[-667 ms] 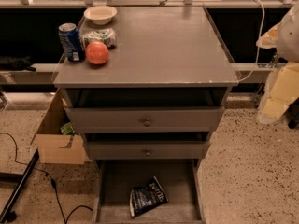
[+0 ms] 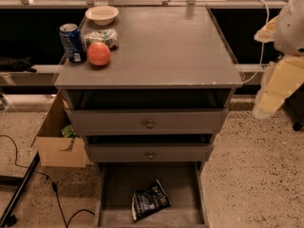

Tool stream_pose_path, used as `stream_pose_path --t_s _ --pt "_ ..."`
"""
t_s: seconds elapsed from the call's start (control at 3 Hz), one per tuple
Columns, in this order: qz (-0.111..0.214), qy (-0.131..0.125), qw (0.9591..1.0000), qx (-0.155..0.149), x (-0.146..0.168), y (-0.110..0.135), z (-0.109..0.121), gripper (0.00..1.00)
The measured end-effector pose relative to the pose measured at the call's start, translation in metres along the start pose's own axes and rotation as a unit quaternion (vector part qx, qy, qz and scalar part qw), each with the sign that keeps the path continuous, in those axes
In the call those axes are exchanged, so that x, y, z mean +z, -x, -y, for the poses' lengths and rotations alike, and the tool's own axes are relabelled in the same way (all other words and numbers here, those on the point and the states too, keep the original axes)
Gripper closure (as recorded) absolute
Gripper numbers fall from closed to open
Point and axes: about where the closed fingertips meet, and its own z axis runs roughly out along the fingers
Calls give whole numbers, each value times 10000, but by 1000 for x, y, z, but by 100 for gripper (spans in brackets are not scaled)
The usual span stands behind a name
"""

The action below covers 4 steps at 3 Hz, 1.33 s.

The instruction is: Pick blue chip bag from bottom drawer and place on counter

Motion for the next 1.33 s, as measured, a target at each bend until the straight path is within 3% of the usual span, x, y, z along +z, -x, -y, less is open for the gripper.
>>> stream_pose_path --t_s 0.33,0.67,1.0,1.33 --pt "61 261 9996 -45 39 13 -7 0" --pt "241 601 9978 -125 98 28 -28 0" --pt "491 1128 9923 -130 185 44 -68 0" --pt "554 1520 9868 -106 239 50 -99 0"
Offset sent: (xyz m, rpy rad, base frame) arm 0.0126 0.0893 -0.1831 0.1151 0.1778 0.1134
